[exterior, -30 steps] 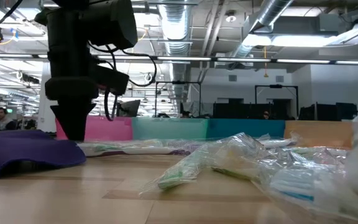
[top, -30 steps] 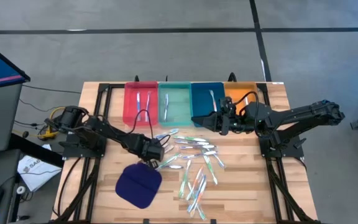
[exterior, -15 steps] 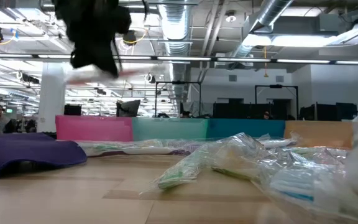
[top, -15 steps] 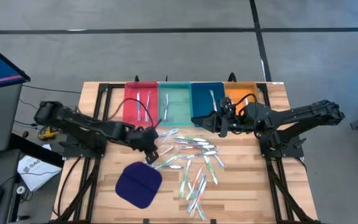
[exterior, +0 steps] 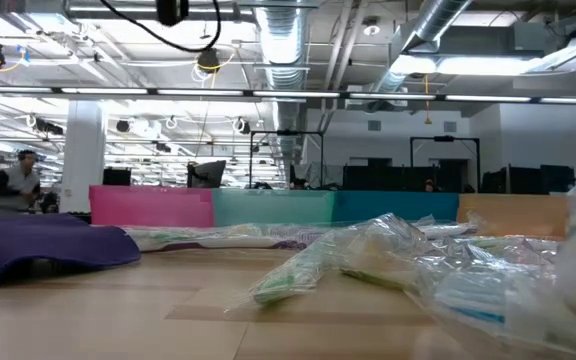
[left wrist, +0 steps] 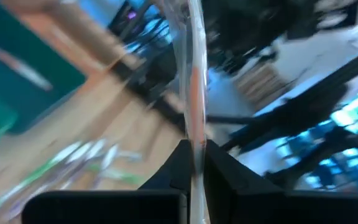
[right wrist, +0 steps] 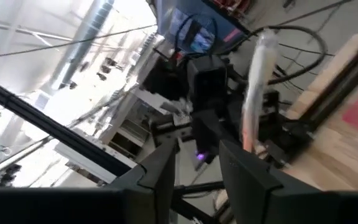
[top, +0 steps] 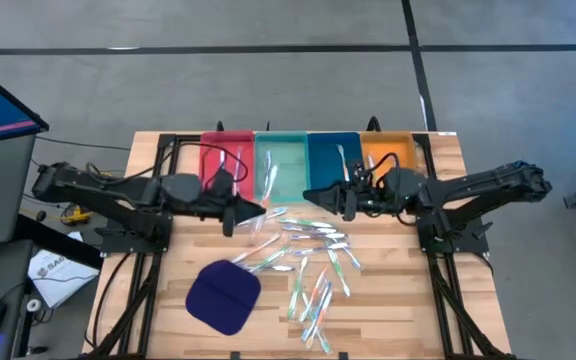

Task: Pick & Place Toothbrushes
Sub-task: Put the orange toothbrush into the blue bin

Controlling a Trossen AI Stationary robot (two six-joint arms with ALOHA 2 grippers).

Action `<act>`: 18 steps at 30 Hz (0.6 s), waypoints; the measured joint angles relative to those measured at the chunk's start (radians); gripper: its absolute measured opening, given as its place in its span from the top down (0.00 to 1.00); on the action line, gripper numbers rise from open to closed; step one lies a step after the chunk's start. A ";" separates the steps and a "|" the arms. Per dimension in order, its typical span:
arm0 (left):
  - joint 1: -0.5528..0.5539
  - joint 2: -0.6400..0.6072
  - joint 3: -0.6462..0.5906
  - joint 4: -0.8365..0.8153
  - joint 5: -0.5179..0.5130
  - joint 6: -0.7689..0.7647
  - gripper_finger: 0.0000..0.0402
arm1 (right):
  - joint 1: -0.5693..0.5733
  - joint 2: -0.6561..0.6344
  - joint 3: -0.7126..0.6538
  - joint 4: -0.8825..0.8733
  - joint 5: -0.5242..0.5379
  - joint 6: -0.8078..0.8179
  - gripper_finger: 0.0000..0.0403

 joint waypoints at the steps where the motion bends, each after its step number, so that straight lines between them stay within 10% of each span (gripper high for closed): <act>1: 0.000 -0.001 0.000 0.031 0.009 0.000 0.98 | 0.000 0.008 0.001 0.012 0.000 0.000 0.69; 18: -0.001 0.004 0.000 0.146 0.084 -0.048 0.98 | -0.053 0.236 0.013 0.329 -0.001 0.027 0.38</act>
